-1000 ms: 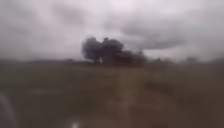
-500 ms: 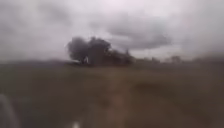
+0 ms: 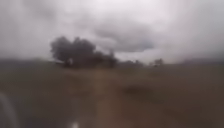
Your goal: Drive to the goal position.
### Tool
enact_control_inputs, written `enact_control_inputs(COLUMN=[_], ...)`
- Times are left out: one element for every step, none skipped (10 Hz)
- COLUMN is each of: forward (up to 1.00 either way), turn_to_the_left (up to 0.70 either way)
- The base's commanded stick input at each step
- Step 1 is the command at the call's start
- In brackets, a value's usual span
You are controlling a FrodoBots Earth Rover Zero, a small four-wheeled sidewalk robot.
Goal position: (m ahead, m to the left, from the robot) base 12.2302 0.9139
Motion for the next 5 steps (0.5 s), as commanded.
enact_control_inputs(forward=[0.7,0.7,0.7,0.7,0.7], turn_to_the_left=[-0.18,-0.01,0.0,0.0,0.0])
